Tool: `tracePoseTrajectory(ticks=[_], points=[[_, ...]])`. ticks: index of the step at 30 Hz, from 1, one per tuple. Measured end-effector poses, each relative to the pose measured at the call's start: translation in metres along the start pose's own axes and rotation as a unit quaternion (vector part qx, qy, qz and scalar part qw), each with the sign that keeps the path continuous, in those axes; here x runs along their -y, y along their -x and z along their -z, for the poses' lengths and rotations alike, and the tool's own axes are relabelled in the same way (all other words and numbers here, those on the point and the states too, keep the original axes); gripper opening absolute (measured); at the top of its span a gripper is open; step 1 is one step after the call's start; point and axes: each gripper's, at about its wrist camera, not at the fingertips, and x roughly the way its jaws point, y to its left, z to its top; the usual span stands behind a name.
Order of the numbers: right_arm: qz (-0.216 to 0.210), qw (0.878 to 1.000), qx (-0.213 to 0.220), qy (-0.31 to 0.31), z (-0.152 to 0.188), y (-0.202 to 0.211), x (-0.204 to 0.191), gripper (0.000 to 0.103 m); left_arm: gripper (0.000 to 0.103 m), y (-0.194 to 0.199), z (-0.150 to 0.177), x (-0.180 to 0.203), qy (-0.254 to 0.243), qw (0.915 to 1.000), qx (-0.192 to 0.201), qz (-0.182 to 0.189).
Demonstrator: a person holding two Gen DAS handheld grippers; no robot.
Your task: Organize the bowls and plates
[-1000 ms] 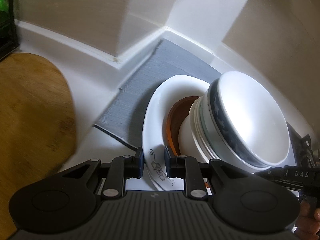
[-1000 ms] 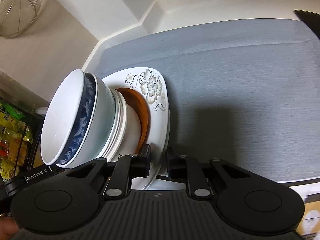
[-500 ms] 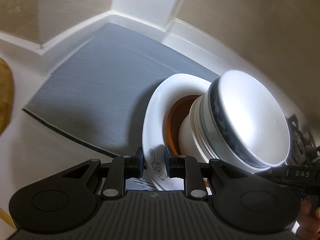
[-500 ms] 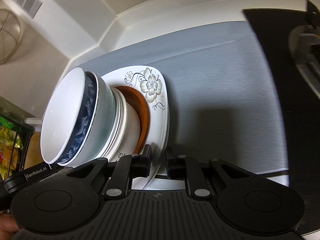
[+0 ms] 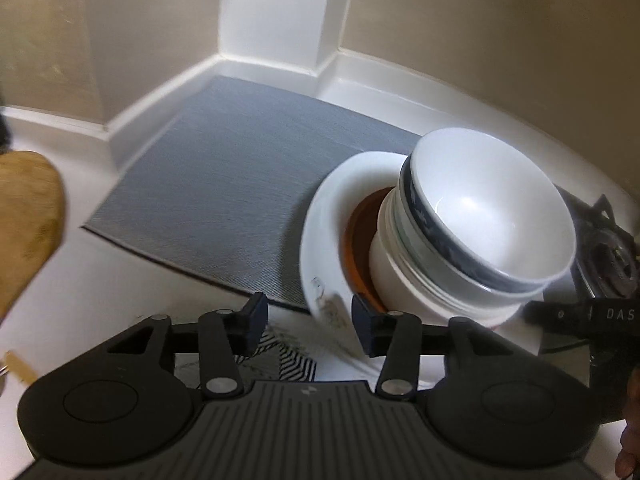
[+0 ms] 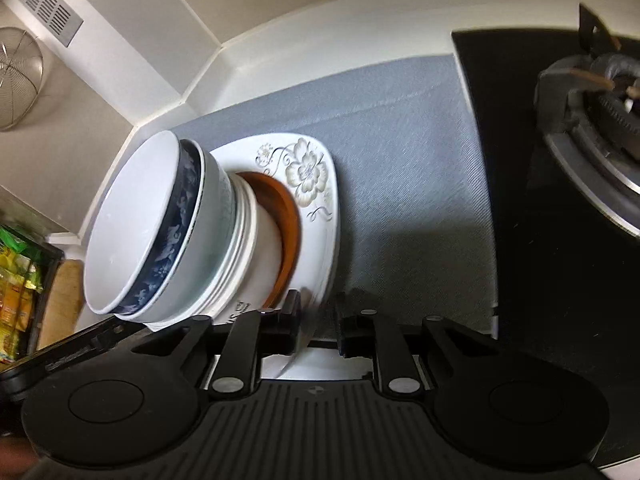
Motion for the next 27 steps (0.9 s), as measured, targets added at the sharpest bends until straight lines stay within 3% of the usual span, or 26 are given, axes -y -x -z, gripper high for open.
tracePoseTrajectory(ticks=[2, 4, 6, 9, 10, 12, 18, 22, 27], points=[[0.009, 1.0, 0.017, 0.009, 0.003, 0.005, 0.002, 0.04, 0.065, 0.011, 0.004, 0.003, -0.001, 0.9998, 0.012, -0.013], [0.013, 0.999, 0.032, 0.017, 0.007, 0.01, 0.004, 0.043, 0.067, 0.024, 0.008, 0.007, -0.011, 0.9992, 0.028, -0.027], [0.016, 0.998, 0.047, 0.031, 0.012, 0.017, 0.003, 0.043, 0.077, 0.035, 0.011, 0.012, -0.021, 0.9985, 0.037, -0.033], [0.022, 0.996, 0.067, 0.052, 0.018, 0.029, -0.003, 0.05, 0.077, 0.056, 0.016, 0.018, -0.034, 0.997, 0.06, -0.034], [0.023, 0.995, 0.073, 0.058, 0.02, 0.033, -0.006, 0.056, 0.078, 0.061, 0.018, 0.022, -0.038, 0.9963, 0.068, -0.037], [0.027, 0.994, 0.081, 0.074, 0.025, 0.039, -0.011, 0.063, 0.084, 0.068, 0.019, 0.029, -0.041, 0.9958, 0.075, -0.033], [0.035, 0.992, 0.079, 0.091, 0.031, 0.049, -0.021, 0.064, 0.09, 0.071, 0.017, 0.046, -0.048, 0.9972, 0.055, 0.019], [0.054, 0.991, 0.086, 0.088, 0.03, 0.055, -0.026, 0.064, 0.091, 0.057, 0.015, 0.048, -0.077, 0.9962, 0.038, -0.01], [0.097, 0.988, 0.094, 0.068, 0.024, 0.058, -0.038, 0.064, 0.091, 0.045, 0.003, 0.032, -0.088, 0.996, 0.011, 0.0]])
